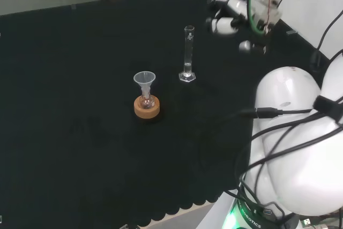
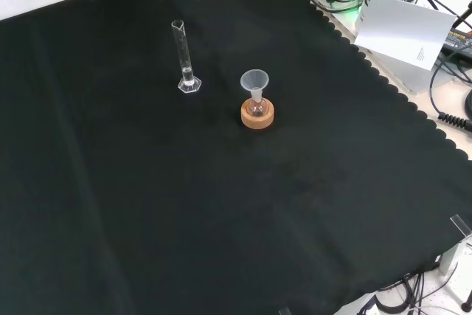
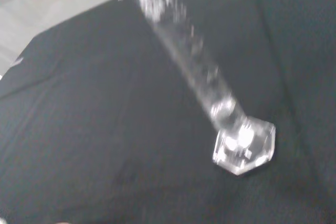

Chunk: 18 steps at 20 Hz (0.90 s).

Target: Pick up the graduated cylinder.

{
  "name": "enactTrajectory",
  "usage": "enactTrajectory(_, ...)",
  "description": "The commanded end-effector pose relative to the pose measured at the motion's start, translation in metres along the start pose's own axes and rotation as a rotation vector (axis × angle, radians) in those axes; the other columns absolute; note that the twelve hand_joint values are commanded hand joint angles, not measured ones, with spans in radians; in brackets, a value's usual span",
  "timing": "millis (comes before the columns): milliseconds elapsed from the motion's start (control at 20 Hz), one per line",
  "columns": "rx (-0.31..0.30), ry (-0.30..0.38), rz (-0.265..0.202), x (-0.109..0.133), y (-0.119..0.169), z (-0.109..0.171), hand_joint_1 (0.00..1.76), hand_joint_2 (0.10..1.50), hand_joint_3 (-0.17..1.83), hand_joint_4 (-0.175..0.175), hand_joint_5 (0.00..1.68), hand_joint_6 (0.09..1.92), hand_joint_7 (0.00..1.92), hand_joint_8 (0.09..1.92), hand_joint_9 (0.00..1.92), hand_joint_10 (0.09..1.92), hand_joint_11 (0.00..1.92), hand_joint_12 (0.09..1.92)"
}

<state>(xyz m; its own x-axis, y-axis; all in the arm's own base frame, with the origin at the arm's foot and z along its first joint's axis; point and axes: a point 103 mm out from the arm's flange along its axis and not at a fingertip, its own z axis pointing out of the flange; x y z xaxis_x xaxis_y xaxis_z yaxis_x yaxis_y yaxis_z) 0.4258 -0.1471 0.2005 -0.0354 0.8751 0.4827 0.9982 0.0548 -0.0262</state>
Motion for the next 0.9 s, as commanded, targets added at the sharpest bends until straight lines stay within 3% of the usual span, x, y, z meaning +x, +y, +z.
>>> enactTrajectory(50,0.041,0.152,-0.063,-0.022,-0.007,0.063,0.7,1.11,-0.17,-0.05,0.38,0.09,0.25,0.66,0.49,0.62,0.29,1.33)
enactTrajectory(900,-0.027,0.356,-0.103,-0.03,0.019,0.113,0.89,1.03,-0.17,-0.049,0.43,0.09,0.28,0.66,0.49,0.62,0.27,1.32)
